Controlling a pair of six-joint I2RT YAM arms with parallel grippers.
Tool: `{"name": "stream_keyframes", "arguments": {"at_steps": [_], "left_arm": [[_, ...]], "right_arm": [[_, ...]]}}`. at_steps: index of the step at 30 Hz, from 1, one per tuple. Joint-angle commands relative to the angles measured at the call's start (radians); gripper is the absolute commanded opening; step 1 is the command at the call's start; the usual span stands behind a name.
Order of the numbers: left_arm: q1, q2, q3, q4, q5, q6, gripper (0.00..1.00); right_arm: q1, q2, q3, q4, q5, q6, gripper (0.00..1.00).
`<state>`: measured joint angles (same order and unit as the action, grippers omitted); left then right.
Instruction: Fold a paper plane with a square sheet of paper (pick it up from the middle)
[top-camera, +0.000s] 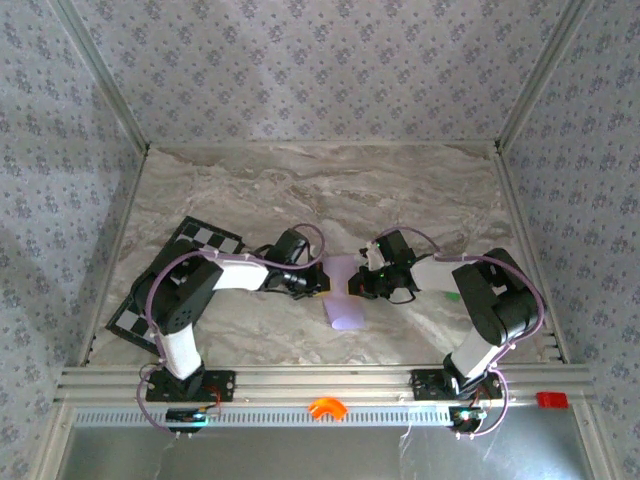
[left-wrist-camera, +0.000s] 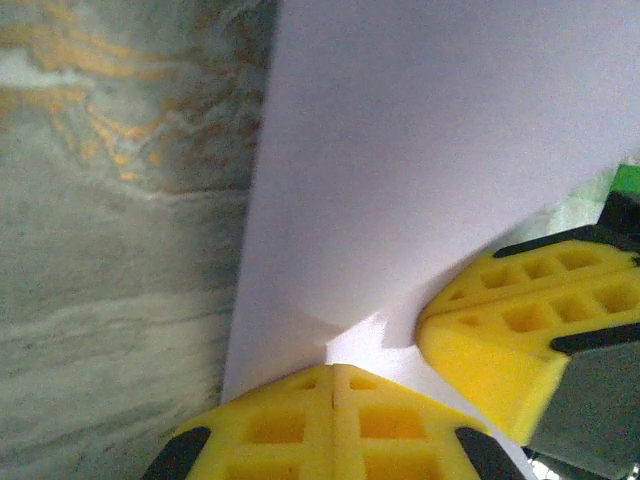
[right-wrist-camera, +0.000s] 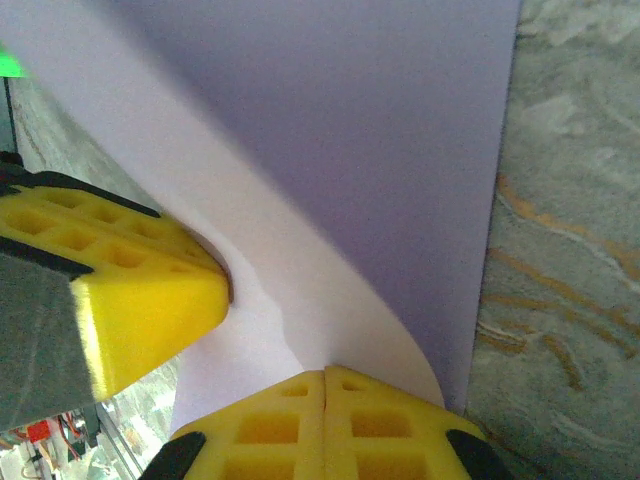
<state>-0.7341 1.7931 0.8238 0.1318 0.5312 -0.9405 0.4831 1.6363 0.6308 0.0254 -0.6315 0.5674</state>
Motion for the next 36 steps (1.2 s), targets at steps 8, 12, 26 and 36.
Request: {"name": "stream_keyframes", "arguments": {"at_steps": [8,12,26,36], "left_arm": [[0.053,0.075,0.107,-0.007,0.081,0.042,0.00],[0.076,0.109,0.094,-0.009,0.081,0.061,0.00],[0.111,0.085,0.173,-0.026,0.177,0.144,0.01],[0.138,0.180,0.222,-0.097,0.207,0.239,0.00]], "right_arm": [[-0.007,0.033,-0.051,-0.113,0.106,0.005,0.00],[-0.006,0.036,-0.055,-0.111,0.107,0.005,0.00],[-0.016,0.030,-0.064,-0.114,0.113,-0.003,0.00],[-0.021,0.026,-0.074,-0.104,0.113,0.001,0.00]]}}
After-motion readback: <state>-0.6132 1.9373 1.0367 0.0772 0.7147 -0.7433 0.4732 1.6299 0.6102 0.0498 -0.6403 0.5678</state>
